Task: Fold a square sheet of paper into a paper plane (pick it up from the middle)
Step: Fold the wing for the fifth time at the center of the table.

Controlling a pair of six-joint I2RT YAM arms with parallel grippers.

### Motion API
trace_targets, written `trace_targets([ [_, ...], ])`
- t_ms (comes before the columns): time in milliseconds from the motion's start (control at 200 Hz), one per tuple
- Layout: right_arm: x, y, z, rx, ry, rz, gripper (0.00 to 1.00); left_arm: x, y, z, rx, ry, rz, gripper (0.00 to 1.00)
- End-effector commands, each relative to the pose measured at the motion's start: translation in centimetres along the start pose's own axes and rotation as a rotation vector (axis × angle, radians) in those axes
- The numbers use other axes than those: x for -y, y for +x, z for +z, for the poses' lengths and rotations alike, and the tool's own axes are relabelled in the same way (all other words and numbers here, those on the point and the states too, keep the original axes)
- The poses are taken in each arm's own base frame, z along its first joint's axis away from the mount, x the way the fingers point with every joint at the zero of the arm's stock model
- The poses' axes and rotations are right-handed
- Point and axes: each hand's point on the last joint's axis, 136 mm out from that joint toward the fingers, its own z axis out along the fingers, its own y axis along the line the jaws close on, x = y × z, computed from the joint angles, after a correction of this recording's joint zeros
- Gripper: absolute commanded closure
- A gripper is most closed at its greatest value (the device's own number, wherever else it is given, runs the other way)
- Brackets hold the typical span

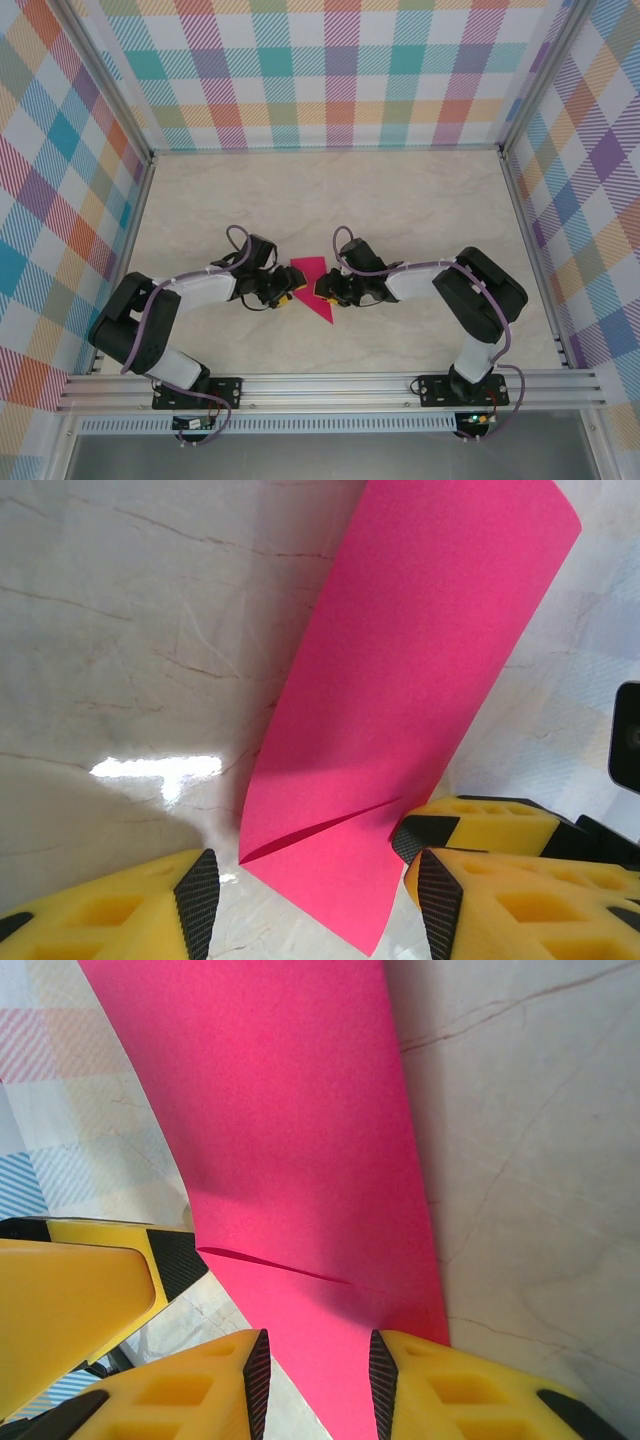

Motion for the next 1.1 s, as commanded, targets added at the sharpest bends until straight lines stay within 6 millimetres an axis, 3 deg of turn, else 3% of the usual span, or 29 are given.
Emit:
trace_targets([
  [0,3.2,1.0,0.4,-0.028,0.085,0.053,0.65,1.2,-0.3,0.3,0.008,0.012,0.011,0.43],
  [335,3.1,1.1,0.3,-0.036,0.061,0.066,0.65,1.6,-0.3,1.3,-0.012,0.03,0.008,0.41],
  [580,3.0,1.0,0.2,-0.037,0.047,0.063,0.66,3.1,-0.5,1.0,-0.002,0.093,0.024,0.58],
  [865,3.1,0.8,0.1,-0.035,0.042,0.053,0.66,3.1,-0.3,1.1,-0.01,0.111,0.037,0.71],
  [1100,1.4,0.0,-1.0,0.003,0.031,-0.146,0.65,2.5,0.0,1.0,-0.015,0.085,0.041,0.92],
])
